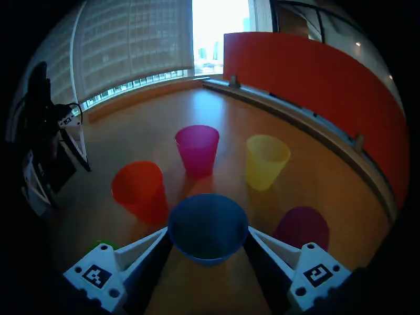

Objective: Pour water

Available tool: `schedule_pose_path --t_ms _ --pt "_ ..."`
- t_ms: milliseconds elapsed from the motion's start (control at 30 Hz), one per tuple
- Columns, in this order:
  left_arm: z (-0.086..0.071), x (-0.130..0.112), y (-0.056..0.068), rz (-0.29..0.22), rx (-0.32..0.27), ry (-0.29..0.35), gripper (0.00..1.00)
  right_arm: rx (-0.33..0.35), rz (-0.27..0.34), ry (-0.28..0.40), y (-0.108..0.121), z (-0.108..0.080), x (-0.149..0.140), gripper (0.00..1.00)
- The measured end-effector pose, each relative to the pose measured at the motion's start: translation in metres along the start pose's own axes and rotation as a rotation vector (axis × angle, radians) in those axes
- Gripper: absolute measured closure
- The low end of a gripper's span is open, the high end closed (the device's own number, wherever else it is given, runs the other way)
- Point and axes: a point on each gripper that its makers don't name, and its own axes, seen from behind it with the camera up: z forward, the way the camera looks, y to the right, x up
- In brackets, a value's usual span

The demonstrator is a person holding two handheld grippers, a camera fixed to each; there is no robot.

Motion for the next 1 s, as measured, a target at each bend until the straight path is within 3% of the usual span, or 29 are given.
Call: schedule_pose_path --t_ms 200,367,600,1000 --pt "0.000 -0.001 0.000 -0.008 0.003 0.004 0.01 -0.007 -0.002 -0.012 0.003 -0.002 -0.004 0.08" --pt "-0.002 0.000 -0.001 -0.014 0.007 0.007 0.00 -0.008 0.003 -0.012 0.003 -0.006 0.000 0.00" --pt "-0.007 0.003 -0.007 -0.024 0.022 0.021 0.00 -0.012 -0.003 0.006 0.002 -0.015 0.009 0.00" --pt "-0.018 0.009 -0.030 -0.036 0.080 0.051 0.01 -0.069 -0.022 0.093 -0.001 -0.059 0.029 0.00"
